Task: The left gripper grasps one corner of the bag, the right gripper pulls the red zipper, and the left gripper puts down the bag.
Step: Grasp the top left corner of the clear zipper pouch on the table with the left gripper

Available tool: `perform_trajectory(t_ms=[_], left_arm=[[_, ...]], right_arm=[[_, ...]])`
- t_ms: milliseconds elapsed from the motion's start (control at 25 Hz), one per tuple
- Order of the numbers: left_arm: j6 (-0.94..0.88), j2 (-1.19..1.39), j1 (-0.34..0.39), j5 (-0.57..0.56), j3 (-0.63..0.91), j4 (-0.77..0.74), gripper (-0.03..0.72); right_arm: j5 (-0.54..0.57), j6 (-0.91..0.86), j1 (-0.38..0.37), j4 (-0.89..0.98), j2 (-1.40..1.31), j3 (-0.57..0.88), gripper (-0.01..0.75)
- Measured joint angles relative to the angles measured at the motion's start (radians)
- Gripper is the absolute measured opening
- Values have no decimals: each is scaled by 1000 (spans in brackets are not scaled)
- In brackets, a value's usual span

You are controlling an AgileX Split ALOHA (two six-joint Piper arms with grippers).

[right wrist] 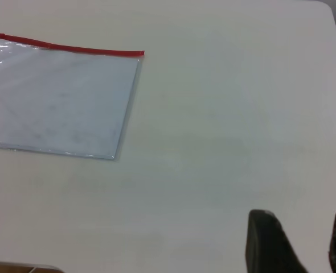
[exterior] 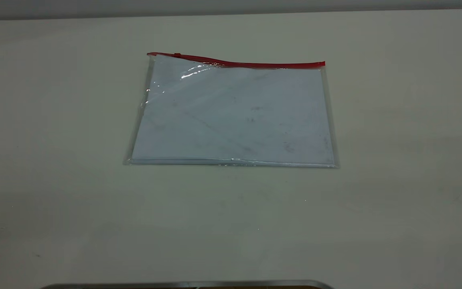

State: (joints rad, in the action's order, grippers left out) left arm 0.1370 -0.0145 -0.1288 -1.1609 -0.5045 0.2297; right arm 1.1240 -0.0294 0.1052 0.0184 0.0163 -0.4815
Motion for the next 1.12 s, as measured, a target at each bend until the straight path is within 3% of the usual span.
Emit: perform_trajectory(t_ms=[320, 440, 600, 800, 960, 1120], left_arm=[[-30, 16, 0, 155, 0, 67, 425], [-119, 102, 0, 174, -3, 40, 425], [-137, 291, 0, 217, -27, 12, 425], [-44, 596, 0, 375, -65, 6, 470], [4, 859, 0, 539, -98, 11, 542], [18, 1129, 0, 642, -181, 26, 572]], right_arm=[[-21, 10, 0, 115, -7, -2, 306], [-85, 69, 0, 194, -88, -23, 321], [-206, 223, 0, 229, -300, -31, 396], [-399, 372, 0, 301, -592, -31, 500], [-627, 558, 0, 500, -803, -32, 516], [-677, 862, 0, 761, -1033, -74, 518]])
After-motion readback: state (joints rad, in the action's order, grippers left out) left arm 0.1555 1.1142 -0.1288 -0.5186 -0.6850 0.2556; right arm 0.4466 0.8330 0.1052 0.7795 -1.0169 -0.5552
